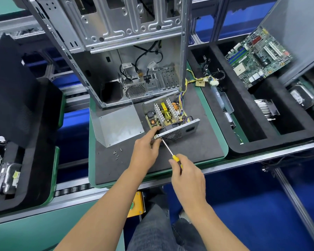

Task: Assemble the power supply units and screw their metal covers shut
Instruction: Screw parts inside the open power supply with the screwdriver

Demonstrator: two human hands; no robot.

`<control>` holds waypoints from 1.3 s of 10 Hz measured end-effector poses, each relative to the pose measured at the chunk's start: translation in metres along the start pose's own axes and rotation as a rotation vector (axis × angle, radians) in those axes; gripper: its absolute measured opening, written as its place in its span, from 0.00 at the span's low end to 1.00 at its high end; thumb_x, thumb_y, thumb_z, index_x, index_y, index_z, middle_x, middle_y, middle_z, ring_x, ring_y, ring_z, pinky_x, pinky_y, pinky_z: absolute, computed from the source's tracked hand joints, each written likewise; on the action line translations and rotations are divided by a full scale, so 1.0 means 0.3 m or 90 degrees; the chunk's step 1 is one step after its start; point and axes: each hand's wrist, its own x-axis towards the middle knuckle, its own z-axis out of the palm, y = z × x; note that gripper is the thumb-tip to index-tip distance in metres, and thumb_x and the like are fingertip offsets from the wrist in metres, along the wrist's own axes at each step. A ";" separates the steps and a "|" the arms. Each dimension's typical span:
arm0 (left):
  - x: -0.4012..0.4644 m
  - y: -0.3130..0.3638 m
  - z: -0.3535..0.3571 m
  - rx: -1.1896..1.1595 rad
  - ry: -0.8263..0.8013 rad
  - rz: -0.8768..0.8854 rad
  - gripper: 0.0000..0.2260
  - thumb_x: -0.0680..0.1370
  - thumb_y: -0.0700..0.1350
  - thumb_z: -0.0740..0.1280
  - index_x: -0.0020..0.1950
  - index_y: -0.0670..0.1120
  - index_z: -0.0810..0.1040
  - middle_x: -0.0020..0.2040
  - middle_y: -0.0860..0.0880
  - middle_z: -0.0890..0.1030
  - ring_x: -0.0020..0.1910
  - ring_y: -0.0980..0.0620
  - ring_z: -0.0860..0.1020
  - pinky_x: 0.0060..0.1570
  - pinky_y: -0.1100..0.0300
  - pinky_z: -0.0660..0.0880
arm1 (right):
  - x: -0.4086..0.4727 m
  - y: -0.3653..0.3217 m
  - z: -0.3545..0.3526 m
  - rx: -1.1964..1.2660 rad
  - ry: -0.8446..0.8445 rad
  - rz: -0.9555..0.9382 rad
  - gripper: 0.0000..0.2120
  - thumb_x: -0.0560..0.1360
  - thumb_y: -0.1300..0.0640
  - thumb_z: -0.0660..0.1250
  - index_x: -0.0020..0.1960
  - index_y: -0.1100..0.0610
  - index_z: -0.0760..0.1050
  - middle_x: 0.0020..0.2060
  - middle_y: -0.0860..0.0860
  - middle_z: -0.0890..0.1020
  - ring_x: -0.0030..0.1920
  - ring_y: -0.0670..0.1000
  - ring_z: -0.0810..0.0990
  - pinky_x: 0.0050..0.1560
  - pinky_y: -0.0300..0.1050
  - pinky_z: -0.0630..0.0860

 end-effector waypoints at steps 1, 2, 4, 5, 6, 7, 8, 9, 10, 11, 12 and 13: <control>0.006 -0.001 -0.001 0.006 0.000 0.002 0.18 0.79 0.38 0.67 0.68 0.51 0.76 0.38 0.45 0.83 0.34 0.46 0.77 0.40 0.53 0.76 | 0.036 -0.042 0.003 0.663 -0.202 0.454 0.13 0.82 0.47 0.62 0.50 0.55 0.78 0.27 0.45 0.70 0.25 0.49 0.65 0.23 0.39 0.63; 0.004 0.000 -0.006 0.014 -0.004 0.012 0.18 0.79 0.37 0.67 0.67 0.50 0.77 0.36 0.42 0.81 0.32 0.46 0.73 0.40 0.53 0.75 | 0.040 -0.055 -0.010 0.906 -0.278 0.623 0.12 0.81 0.51 0.65 0.56 0.59 0.76 0.28 0.50 0.70 0.21 0.44 0.60 0.17 0.36 0.57; 0.000 0.010 0.000 0.019 0.008 0.011 0.18 0.79 0.37 0.67 0.67 0.50 0.77 0.30 0.48 0.76 0.28 0.54 0.67 0.33 0.68 0.66 | 0.018 -0.024 0.002 0.283 -0.064 0.222 0.14 0.82 0.48 0.61 0.53 0.56 0.79 0.33 0.47 0.77 0.34 0.49 0.71 0.35 0.44 0.71; 0.003 0.009 -0.003 0.021 0.004 0.014 0.18 0.78 0.37 0.67 0.67 0.50 0.77 0.29 0.48 0.73 0.28 0.54 0.66 0.31 0.68 0.64 | 0.033 -0.092 -0.005 0.966 -0.269 0.670 0.16 0.82 0.48 0.62 0.53 0.61 0.78 0.28 0.50 0.68 0.21 0.44 0.60 0.17 0.36 0.58; -0.002 0.012 -0.012 0.020 -0.008 0.022 0.19 0.78 0.36 0.67 0.67 0.51 0.77 0.30 0.46 0.74 0.28 0.55 0.66 0.32 0.69 0.65 | 0.007 -0.111 0.023 0.927 -0.266 0.625 0.07 0.79 0.55 0.68 0.51 0.58 0.76 0.31 0.51 0.69 0.24 0.45 0.61 0.19 0.36 0.57; -0.003 0.010 -0.011 0.027 -0.013 0.016 0.18 0.79 0.37 0.67 0.67 0.51 0.76 0.28 0.51 0.72 0.27 0.56 0.66 0.31 0.69 0.64 | -0.012 -0.062 0.031 0.407 -0.111 0.304 0.02 0.78 0.54 0.69 0.49 0.52 0.78 0.32 0.48 0.71 0.32 0.49 0.67 0.34 0.47 0.70; -0.001 0.010 -0.004 0.018 -0.007 0.005 0.18 0.79 0.38 0.67 0.68 0.51 0.76 0.28 0.55 0.71 0.28 0.57 0.68 0.32 0.71 0.65 | 0.003 -0.021 0.016 0.264 -0.109 0.210 0.11 0.79 0.47 0.66 0.49 0.53 0.80 0.28 0.45 0.72 0.33 0.48 0.69 0.38 0.46 0.71; 0.003 0.010 -0.009 0.023 -0.018 0.013 0.19 0.79 0.37 0.67 0.68 0.50 0.76 0.30 0.50 0.73 0.28 0.56 0.68 0.32 0.70 0.65 | 0.046 -0.046 -0.009 0.882 -0.317 0.619 0.18 0.80 0.46 0.65 0.53 0.61 0.82 0.27 0.48 0.65 0.22 0.44 0.59 0.18 0.36 0.58; 0.007 0.003 -0.014 0.032 -0.025 0.028 0.19 0.78 0.36 0.67 0.68 0.49 0.76 0.32 0.47 0.77 0.29 0.58 0.68 0.34 0.70 0.65 | 0.038 -0.055 -0.011 0.853 -0.291 0.611 0.09 0.77 0.53 0.70 0.49 0.59 0.77 0.31 0.51 0.70 0.22 0.44 0.62 0.18 0.36 0.59; 0.007 0.003 -0.012 0.038 -0.025 0.027 0.19 0.79 0.37 0.67 0.68 0.50 0.76 0.33 0.49 0.77 0.30 0.58 0.70 0.34 0.71 0.66 | -0.006 -0.044 -0.005 0.263 -0.108 0.235 0.07 0.79 0.50 0.68 0.46 0.53 0.76 0.32 0.47 0.75 0.30 0.46 0.70 0.31 0.43 0.70; 0.009 0.001 -0.010 0.033 -0.022 0.014 0.19 0.79 0.38 0.66 0.69 0.51 0.75 0.37 0.47 0.81 0.32 0.54 0.73 0.38 0.63 0.73 | -0.006 -0.050 0.004 -0.012 -0.044 0.093 0.12 0.81 0.45 0.61 0.43 0.51 0.76 0.29 0.45 0.75 0.35 0.53 0.73 0.35 0.51 0.72; 0.031 0.002 -0.020 0.048 -0.016 0.013 0.19 0.79 0.37 0.66 0.69 0.51 0.76 0.39 0.47 0.81 0.34 0.46 0.74 0.41 0.54 0.75 | 0.045 -0.095 0.009 0.424 -0.135 0.346 0.16 0.81 0.47 0.63 0.40 0.55 0.78 0.24 0.43 0.68 0.28 0.49 0.64 0.27 0.43 0.62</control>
